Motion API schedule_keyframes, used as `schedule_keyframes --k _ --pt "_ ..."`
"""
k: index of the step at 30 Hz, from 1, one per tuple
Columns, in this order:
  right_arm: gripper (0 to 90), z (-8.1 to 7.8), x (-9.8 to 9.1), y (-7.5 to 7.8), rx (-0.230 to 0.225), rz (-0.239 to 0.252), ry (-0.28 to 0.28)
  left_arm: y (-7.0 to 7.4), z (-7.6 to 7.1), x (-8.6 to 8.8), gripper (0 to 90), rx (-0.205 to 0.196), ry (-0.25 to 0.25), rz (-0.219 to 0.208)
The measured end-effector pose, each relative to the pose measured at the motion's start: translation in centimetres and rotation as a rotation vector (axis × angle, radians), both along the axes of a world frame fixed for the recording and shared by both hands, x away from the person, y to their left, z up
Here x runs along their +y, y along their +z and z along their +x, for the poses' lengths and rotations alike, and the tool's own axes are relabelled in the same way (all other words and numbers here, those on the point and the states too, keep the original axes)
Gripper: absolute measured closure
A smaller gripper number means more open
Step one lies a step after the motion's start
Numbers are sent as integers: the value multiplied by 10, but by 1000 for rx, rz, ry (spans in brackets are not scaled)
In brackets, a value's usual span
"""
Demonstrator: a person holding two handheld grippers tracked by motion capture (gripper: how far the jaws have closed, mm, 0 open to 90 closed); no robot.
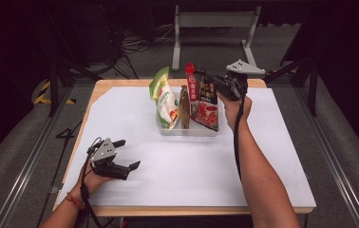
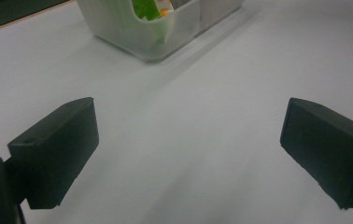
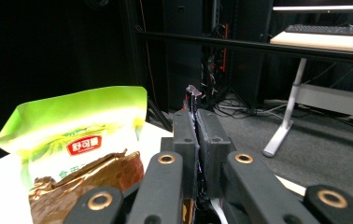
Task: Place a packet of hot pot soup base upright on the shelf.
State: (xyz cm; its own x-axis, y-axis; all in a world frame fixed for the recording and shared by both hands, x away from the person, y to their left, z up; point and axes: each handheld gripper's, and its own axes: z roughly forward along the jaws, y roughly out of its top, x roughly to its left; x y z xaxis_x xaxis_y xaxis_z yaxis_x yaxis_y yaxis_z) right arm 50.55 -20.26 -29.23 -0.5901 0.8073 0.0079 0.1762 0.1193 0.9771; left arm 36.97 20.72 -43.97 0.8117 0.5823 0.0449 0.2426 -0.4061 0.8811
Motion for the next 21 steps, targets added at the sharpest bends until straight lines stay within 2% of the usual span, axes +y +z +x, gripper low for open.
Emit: schedule_keyframes --k 3,4,6,11,16,17,19,21 --pt "872 -2 -2 -4 -11 -8 3 0 0 0 51 1 1 1" --pt "872 -4 -6 -7 -7 12 9 0 0 0 51 1 3 -2" --pt "871 -5 -7 -8 -12 18 12 0 0 1 51 3 4 -2" --pt "870 -12 -9 -11 -38 -11 22 0 0 1 51 2 3 -3" --pt "867 -18 -17 -16 -49 18 47 1 -1 0 51 -1 4 -3" --pt "867 -19 -18 -16 -54 13 51 0 0 0 51 0 5 -3" --pt "865 -21 -18 -21 -53 -29 55 0 0 0 51 0 2 1" --pt "864 -24 -21 -24 -67 -20 55 0 0 0 51 0 0 1"
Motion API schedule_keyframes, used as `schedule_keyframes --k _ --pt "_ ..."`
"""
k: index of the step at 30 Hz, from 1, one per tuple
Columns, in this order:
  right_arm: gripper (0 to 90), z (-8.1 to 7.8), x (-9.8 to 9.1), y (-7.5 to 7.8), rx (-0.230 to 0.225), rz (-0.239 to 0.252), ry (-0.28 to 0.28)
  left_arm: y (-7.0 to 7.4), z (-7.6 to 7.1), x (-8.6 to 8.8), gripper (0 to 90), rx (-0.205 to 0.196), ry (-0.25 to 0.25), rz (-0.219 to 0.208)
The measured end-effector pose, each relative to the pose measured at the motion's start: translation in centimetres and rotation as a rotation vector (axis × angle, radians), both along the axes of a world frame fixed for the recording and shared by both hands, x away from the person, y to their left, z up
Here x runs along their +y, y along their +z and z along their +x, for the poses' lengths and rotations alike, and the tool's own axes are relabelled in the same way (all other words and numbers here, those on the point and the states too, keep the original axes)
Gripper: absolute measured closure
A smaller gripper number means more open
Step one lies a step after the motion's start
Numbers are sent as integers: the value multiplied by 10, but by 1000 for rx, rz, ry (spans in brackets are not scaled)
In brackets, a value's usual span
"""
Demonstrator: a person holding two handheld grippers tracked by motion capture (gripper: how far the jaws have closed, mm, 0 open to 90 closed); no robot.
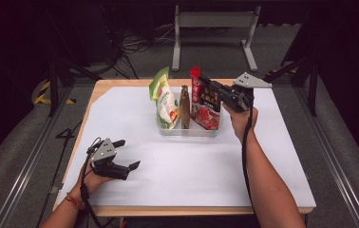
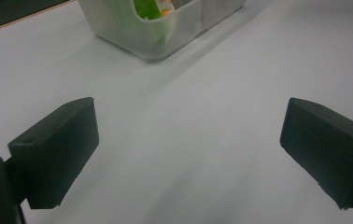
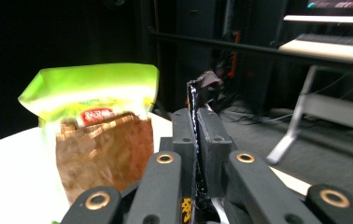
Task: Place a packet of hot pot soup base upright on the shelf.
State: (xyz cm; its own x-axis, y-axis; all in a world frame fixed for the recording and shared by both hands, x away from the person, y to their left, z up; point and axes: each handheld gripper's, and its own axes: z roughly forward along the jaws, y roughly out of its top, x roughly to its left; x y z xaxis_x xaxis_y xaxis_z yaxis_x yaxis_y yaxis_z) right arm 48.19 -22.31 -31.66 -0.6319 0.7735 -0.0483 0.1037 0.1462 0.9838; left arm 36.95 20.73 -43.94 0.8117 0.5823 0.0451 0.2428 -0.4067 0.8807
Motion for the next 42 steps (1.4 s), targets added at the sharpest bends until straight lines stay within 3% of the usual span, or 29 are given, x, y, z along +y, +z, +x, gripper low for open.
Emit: schedule_keyframes --k 3,6,17,22,27,42 --pt "860 -2 -13 -6 15 47 -6 0 1 0 51 2 3 -1" --pt "859 -3 -21 -8 26 58 -11 0 1 -1 51 7 6 -3" --pt "849 -8 -20 -7 15 0 -21 0 1 -1 51 3 0 8" --pt "838 -8 -21 -6 24 -6 -24 0 1 -1 51 3 4 4" --pt "824 -9 -20 -3 31 -54 -31 0 2 -2 51 0 -2 18" --pt "809 -11 -19 2 51 -119 -45 -1 1 -2 52 -8 -9 31"
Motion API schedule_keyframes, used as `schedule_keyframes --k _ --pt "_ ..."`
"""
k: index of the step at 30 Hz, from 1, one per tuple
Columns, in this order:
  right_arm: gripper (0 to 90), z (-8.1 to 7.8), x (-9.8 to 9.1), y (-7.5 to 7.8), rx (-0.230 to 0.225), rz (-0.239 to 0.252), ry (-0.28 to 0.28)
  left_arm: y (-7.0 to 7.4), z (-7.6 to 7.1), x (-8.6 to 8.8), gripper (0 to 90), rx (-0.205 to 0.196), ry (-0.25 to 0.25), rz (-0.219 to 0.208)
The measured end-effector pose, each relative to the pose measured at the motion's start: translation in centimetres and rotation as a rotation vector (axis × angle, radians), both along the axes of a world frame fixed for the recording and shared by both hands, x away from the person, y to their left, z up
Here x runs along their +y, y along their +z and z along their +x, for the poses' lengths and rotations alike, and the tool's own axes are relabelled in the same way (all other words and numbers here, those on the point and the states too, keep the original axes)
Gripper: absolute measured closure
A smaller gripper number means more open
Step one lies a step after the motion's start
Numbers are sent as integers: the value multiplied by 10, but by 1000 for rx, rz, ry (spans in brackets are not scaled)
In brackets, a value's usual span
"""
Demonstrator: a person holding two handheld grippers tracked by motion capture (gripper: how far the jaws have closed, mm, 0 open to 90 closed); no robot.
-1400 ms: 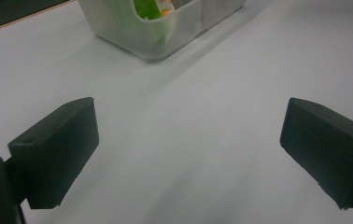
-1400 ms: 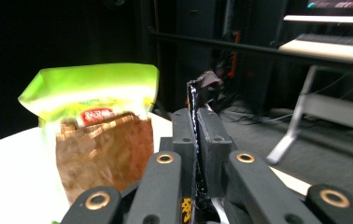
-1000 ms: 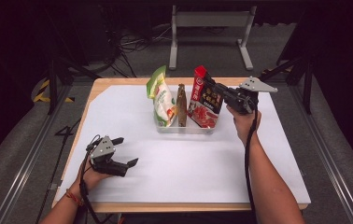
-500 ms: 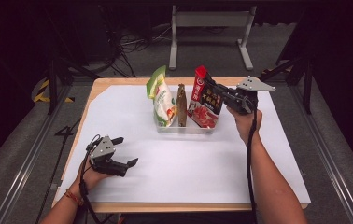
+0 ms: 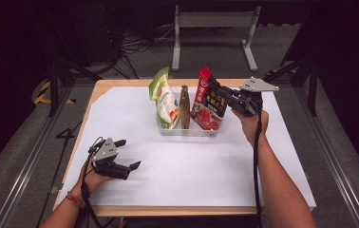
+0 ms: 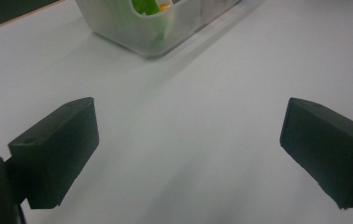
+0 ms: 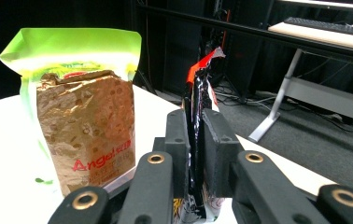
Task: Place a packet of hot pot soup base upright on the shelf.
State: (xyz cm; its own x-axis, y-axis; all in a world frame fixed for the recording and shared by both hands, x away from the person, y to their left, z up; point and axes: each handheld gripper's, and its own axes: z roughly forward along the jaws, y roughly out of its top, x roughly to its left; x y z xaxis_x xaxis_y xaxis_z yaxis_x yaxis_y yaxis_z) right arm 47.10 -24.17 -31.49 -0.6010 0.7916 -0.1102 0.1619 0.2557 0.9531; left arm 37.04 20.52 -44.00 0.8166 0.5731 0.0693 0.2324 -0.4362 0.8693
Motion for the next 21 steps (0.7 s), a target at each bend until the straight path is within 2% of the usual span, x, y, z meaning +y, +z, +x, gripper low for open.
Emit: schedule_keyframes --k 2,10,21 --pt "805 -1 1 1 4 -16 -9 0 -2 0 52 -1 3 5" --pt "765 -4 0 5 36 -27 -25 -1 -3 -2 52 2 8 24" --pt "748 -10 4 9 45 -71 -30 -2 -3 -2 52 3 5 35"
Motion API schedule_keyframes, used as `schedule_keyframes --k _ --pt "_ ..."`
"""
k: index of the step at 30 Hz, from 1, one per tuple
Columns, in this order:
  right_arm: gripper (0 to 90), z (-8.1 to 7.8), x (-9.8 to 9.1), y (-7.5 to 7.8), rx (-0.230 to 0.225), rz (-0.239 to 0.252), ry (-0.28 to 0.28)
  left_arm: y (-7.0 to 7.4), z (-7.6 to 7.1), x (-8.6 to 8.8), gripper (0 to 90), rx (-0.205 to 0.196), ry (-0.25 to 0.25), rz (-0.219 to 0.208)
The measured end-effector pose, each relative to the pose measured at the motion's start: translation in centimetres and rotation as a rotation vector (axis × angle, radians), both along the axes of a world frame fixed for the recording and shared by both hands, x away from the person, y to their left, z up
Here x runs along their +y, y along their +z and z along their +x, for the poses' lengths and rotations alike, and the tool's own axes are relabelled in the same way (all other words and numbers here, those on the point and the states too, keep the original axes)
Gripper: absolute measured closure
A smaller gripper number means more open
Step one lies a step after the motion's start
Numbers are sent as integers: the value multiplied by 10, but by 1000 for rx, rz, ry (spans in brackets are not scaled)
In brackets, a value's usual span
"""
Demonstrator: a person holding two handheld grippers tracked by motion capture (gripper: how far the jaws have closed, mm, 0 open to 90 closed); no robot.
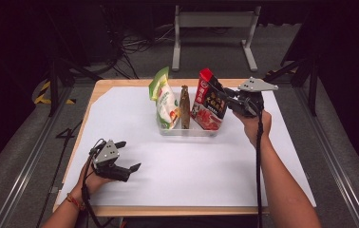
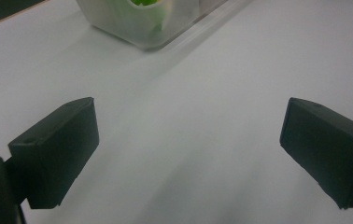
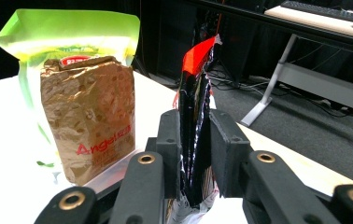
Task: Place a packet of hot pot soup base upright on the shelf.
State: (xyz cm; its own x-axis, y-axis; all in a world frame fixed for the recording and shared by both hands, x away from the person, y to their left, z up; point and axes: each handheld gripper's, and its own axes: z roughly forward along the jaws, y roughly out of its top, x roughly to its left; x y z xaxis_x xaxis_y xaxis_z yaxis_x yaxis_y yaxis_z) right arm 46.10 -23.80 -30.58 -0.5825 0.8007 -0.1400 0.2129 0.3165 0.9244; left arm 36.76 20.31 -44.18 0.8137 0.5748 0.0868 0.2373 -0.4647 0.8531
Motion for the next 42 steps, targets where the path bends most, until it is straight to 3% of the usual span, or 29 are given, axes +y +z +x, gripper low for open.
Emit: schedule_keyframes --k 12,18,36,42 --pt "673 -5 -3 6 39 -30 19 -1 0 -1 53 2 -6 7" --pt "642 -10 -7 9 36 -29 21 -1 0 -1 52 7 -10 9" --pt "595 -22 -22 -2 59 -32 25 -1 0 -3 53 5 -13 18" --pt "499 -25 -22 -8 72 -67 26 -1 0 -3 53 4 -14 19"
